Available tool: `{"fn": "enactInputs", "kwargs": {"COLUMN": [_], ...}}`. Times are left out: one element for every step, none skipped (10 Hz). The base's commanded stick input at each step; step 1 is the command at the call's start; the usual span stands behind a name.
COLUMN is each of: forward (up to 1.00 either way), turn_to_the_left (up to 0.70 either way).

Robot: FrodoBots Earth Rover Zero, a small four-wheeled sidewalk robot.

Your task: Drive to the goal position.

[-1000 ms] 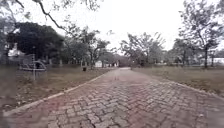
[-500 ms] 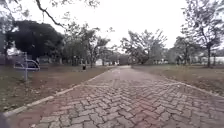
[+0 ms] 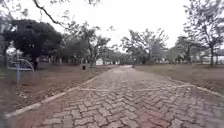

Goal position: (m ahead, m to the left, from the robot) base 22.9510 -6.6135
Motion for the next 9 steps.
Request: {"fn": "enactInputs", "kwargs": {"forward": [0.7, 0.7, 0.7, 0.7, 0.7, 0.7, 0.7, 0.7, 0.7], "turn_to_the_left": [0.0, 0.0, -0.12, -0.27, -0.24, -0.07, 0.0, 0.0, 0.0]}}
